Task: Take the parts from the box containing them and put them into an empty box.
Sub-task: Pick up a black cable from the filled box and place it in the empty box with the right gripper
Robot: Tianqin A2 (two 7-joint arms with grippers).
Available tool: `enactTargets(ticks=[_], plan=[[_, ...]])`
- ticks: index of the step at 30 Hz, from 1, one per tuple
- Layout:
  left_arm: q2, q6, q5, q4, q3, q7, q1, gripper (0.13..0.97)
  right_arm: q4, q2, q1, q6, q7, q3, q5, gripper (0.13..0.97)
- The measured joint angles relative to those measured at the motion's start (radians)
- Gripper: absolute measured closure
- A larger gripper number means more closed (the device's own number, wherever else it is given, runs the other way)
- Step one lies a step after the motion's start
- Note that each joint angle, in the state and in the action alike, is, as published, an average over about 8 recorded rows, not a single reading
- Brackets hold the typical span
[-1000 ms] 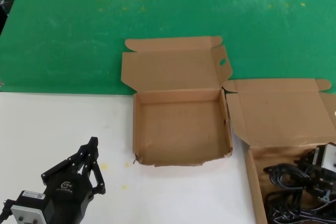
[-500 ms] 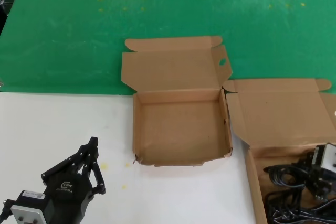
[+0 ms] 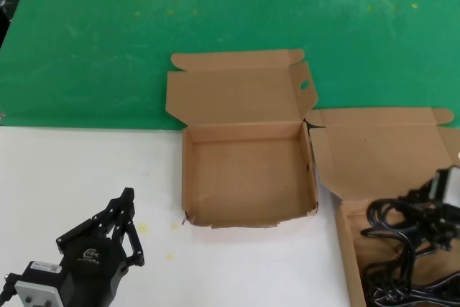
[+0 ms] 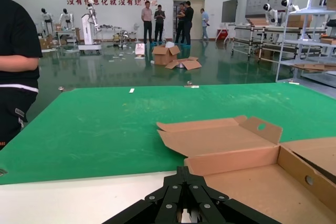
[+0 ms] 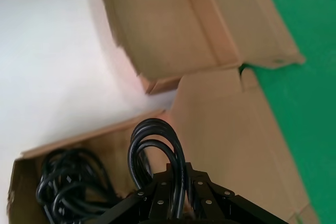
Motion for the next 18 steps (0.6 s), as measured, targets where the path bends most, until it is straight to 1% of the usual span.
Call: enactTargets(ticks=[9, 13, 18], plan=[[0.0, 0.0, 0.0, 0.0, 0.0, 0.0, 0.0, 0.965, 0.047, -0.068, 0.095, -0.045, 0.041, -0.019, -0.023, 0.911], [0.0, 0.0, 0.0, 0.0, 0.0, 0.0, 0.0, 0.965, 0.025, -0.121, 0.138, -0.041, 0.043, -0.04, -0.041, 0.911], [0.0, 0.0, 0.0, 0.0, 0.0, 0.0, 0.0, 0.965, -0.044, -0.219, 0.205, -0.017, 0.03, -0.08, -0.072, 0.911]])
